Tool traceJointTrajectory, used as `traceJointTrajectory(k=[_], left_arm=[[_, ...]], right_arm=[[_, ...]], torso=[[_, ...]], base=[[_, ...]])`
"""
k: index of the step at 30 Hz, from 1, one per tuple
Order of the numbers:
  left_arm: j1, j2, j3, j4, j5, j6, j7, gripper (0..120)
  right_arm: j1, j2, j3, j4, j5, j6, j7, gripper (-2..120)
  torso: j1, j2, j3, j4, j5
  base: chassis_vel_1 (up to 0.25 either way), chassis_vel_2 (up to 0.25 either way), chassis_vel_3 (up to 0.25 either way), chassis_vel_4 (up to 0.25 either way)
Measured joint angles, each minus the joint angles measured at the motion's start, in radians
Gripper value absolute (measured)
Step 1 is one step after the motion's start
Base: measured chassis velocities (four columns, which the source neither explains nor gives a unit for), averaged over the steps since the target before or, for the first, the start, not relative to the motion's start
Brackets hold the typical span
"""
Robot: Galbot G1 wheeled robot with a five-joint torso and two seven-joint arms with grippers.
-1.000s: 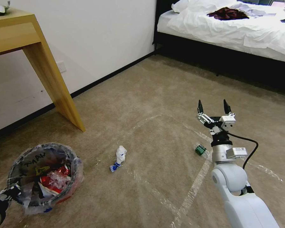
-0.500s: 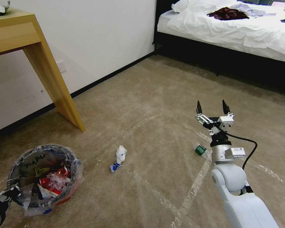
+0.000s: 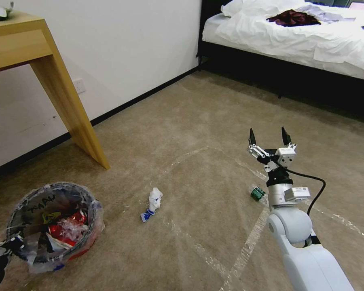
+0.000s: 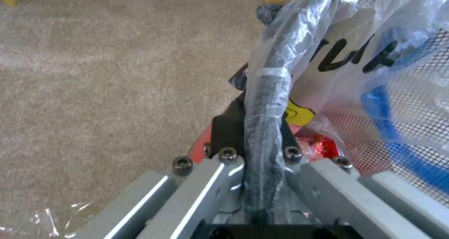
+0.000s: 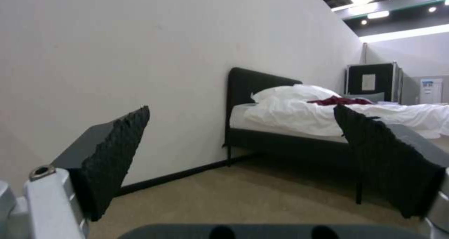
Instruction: Pick up the trash bin and place the garbage on the floor into it.
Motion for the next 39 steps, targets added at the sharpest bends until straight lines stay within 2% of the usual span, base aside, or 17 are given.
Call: traceJointTrajectory(k=[28, 39], left_arm=[[0.012, -0.007, -0.003, -0.015, -0.001, -0.001, -0.002, 0], [0.011, -0.018, -0.002, -0.017, 0.005, -0.002, -0.001, 0]], right_arm=[[0.003, 0.009, -0.007, -0.01, -0.021, 0.02, -0.004, 100], [0.039, -0.009, -0.066, -0.009, -0.004, 0.016, -0.004, 100]], torso=[[0.0, 0.0, 0.0, 0.0, 0.0], [0.0, 0.0, 0.0, 0.0001, 0.0]], base=[[-0.032, 0.033, 0.035, -0.038], [0.0, 0.0, 0.0, 0.0]])
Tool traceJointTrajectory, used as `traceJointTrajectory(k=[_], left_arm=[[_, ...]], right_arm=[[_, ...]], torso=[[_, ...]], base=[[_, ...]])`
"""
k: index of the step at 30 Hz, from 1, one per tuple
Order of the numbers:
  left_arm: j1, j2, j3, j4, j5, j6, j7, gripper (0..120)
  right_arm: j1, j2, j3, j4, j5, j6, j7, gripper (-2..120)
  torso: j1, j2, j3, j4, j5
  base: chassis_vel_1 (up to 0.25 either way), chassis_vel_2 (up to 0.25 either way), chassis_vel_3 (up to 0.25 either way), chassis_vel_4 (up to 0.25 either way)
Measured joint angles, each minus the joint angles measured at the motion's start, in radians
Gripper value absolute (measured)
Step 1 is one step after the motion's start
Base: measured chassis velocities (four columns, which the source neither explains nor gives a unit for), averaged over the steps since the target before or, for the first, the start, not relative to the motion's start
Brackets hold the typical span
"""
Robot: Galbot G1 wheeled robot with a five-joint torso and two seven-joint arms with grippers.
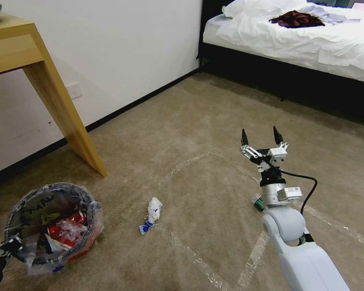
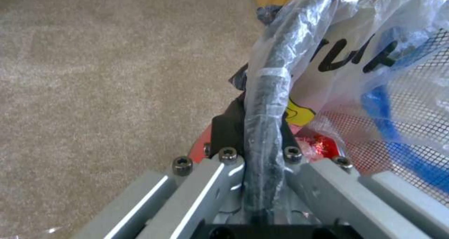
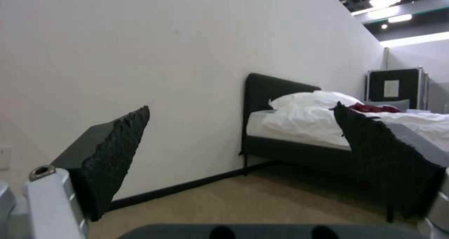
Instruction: Pick up the trash bin and place the garbage on the floor into it.
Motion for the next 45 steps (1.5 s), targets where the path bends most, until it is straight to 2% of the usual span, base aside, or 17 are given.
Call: traceJointTrajectory(k=[45], left_arm=[[-0.019, 0.001, 0.01, 0.024, 0.003, -0.002, 0.003, 0]], right_arm=[[0.0, 0.007, 0.002, -0.019, 0.001, -0.005, -0.002, 100]], torso=[[0.0, 0.0, 0.0, -0.0001, 0.0]], base=[[0.0, 0.0, 0.0, 0.0]])
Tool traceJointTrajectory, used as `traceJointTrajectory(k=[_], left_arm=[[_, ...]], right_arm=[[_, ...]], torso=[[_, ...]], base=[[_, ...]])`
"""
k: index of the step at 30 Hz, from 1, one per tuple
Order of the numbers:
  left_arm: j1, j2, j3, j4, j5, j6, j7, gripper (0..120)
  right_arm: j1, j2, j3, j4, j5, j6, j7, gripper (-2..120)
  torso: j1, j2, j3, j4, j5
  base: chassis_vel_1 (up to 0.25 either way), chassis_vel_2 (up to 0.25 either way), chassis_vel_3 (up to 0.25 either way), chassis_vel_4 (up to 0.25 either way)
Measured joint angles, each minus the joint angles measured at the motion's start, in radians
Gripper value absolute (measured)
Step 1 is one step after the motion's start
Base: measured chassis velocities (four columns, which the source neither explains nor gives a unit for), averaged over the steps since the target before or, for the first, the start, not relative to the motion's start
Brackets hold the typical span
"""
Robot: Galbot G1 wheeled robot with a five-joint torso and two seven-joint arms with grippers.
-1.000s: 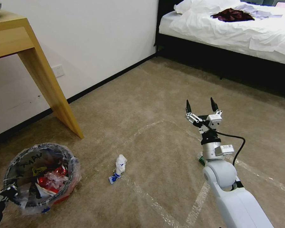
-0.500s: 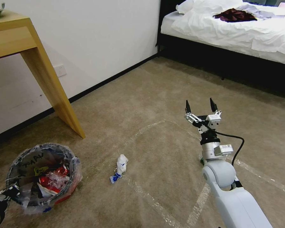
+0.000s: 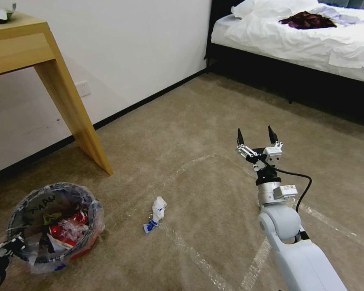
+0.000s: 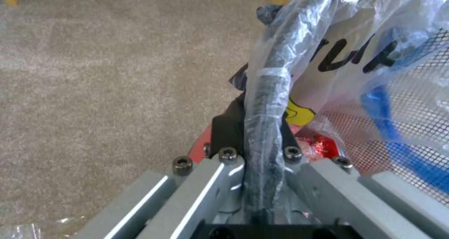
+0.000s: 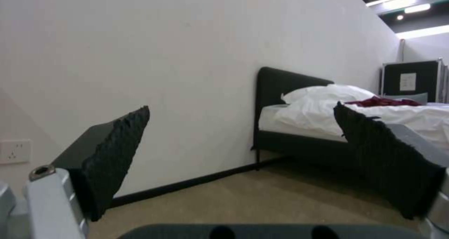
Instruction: Pick up the trash bin and place the garbage on the floor into it.
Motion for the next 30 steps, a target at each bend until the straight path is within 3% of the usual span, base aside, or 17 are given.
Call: traceJointTrajectory(k=[19, 30], left_arm=[[-0.002, 0.0, -0.001, -0.004, -0.003, 0.0, -0.002, 0], [0.016, 0.003, -0.008, -0.073, -0.075, 0.04, -0.046, 0]], right_arm=[[0.007, -0.002, 0.002, -0.005, 0.001, 0.001, 0.0, 100], [0.009, -0.002, 0.003, -0.003, 0.002, -0.001, 0.001, 100]], torso=[[0.0, 0.0, 0.0, 0.0, 0.0], [0.0, 0.0, 0.0, -0.0001, 0.0]], base=[[0.0, 0.0, 0.0, 0.0], [0.0, 0.0, 0.0, 0.0]])
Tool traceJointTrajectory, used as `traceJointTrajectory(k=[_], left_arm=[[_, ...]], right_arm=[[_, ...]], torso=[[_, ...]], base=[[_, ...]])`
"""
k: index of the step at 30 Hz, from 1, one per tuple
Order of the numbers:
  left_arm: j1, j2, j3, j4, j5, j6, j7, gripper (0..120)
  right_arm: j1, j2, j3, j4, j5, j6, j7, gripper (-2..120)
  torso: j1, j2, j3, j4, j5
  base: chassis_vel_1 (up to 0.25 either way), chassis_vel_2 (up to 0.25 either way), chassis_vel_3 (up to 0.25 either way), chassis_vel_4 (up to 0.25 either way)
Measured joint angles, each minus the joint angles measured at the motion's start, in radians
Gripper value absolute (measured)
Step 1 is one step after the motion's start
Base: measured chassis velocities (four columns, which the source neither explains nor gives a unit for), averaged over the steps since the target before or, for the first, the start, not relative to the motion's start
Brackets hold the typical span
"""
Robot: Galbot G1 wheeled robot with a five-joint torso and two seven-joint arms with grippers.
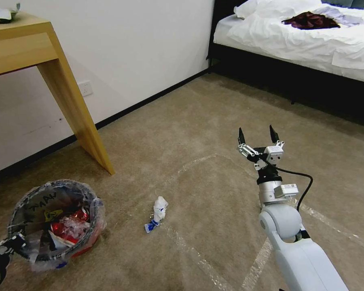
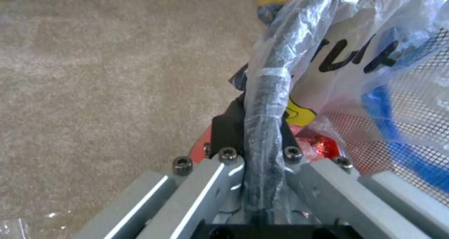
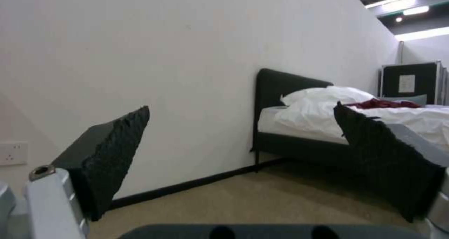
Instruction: Pick up the trash bin and place the garbage on the floor into it.
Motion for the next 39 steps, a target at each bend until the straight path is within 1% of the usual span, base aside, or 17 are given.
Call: traceJointTrajectory(k=[3, 10, 26, 29, 30, 31, 32, 34, 35, 36, 37, 38, 39], left_arm=[[0.004, 0.005, -0.009, -0.021, -0.027, 0.016, -0.012, 0], [0.007, 0.006, -0.017, -0.031, -0.045, 0.028, -0.023, 0], [0.008, 0.007, -0.022, -0.019, -0.042, 0.03, -0.021, 0], [0.007, 0.007, -0.021, -0.014, -0.039, 0.03, -0.019, 0], [0.007, 0.007, -0.02, -0.012, -0.037, 0.03, -0.018, 0], [0.007, 0.007, -0.019, -0.011, -0.035, 0.03, -0.018, 0], [0.007, 0.007, -0.019, -0.011, -0.035, 0.03, -0.018, 0], [0.005, 0.008, -0.018, -0.011, -0.033, 0.03, -0.017, 0], [0.005, 0.008, -0.018, -0.011, -0.033, 0.03, -0.017, 0], [0.003, 0.009, -0.015, -0.01, -0.032, 0.03, -0.017, 0], [-0.001, 0.012, -0.011, -0.009, -0.032, 0.03, -0.017, 0], [-0.001, 0.012, -0.011, -0.009, -0.032, 0.03, -0.017, 0], [-0.002, 0.013, -0.01, -0.008, -0.032, 0.03, -0.017, 0]], right_arm=[[0.001, 0.0, 0.0, 0.0, 0.001, -0.001, 0.0, 100], [0.002, 0.0, -0.002, 0.002, 0.002, -0.003, 0.0, 100], [0.007, 0.004, -0.012, -0.004, -0.003, 0.0, 0.001, 100], [0.018, 0.0, -0.034, -0.005, 0.013, -0.002, 0.003, 100], [0.031, -0.015, -0.068, -0.005, 0.037, -0.023, 0.02, 100], [0.046, -0.031, -0.103, -0.002, 0.07, -0.063, 0.042, 100], [0.046, -0.031, -0.103, -0.002, 0.07, -0.063, 0.042, 100], [0.086, -0.085, -0.185, 0.025, 0.198, -0.208, 0.11, 100], [0.086, -0.085, -0.185, 0.025, 0.198, -0.208, 0.11, 100], [0.116, -0.118, -0.248, 0.047, 0.277, -0.312, 0.166, 100], [0.147, -0.142, -0.314, 0.076, 0.361, -0.423, 0.227, 100], [0.147, -0.142, -0.314, 0.076, 0.361, -0.423, 0.227, 100], [0.156, -0.146, -0.33, 0.083, 0.391, -0.455, 0.246, 100]], torso=[[0.0, 0.0, 0.0, 0.0001, 0.0], [0.0, 0.0, 0.0, 0.0001, 0.0], [0.0, 0.0, 0.0, 0.0, 0.0], [0.0, 0.0, 0.0, -0.0001, 0.0], [0.0, 0.0, 0.0, 0.0, -0.0001], [0.0, 0.0, 0.0, 0.0, 0.0], [0.0, 0.0, 0.0, 0.0, 0.0], [0.0, 0.0, 0.0, 0.0003, -0.0001], [0.0, 0.0, 0.0, 0.0003, -0.0001], [0.0, 0.0, 0.0, -0.0002, -0.0003], [0.0, 0.0, 0.0, 0.0001, -0.0001], [0.0, 0.0, 0.0, 0.0001, -0.0001], [0.0, 0.0, 0.0, 0.0, 0.0]], base=[[0.0, 0.0, 0.0, 0.0], [0.0, 0.0, 0.0, 0.0], [0.0, 0.0, 0.0, 0.0], [0.0, 0.0, 0.0, 0.0], [0.0, 0.0, 0.0, 0.0], [0.0, 0.0, 0.0, 0.0], [0.0, 0.0, 0.0, 0.0], [0.0, 0.0, 0.0, 0.0], [0.0, 0.0, 0.0, 0.0], [0.0, 0.0, 0.0, 0.0], [0.0, 0.0, 0.0, 0.0], [0.0, 0.0, 0.0, 0.0], [0.0, 0.0, 0.0, 0.0]])
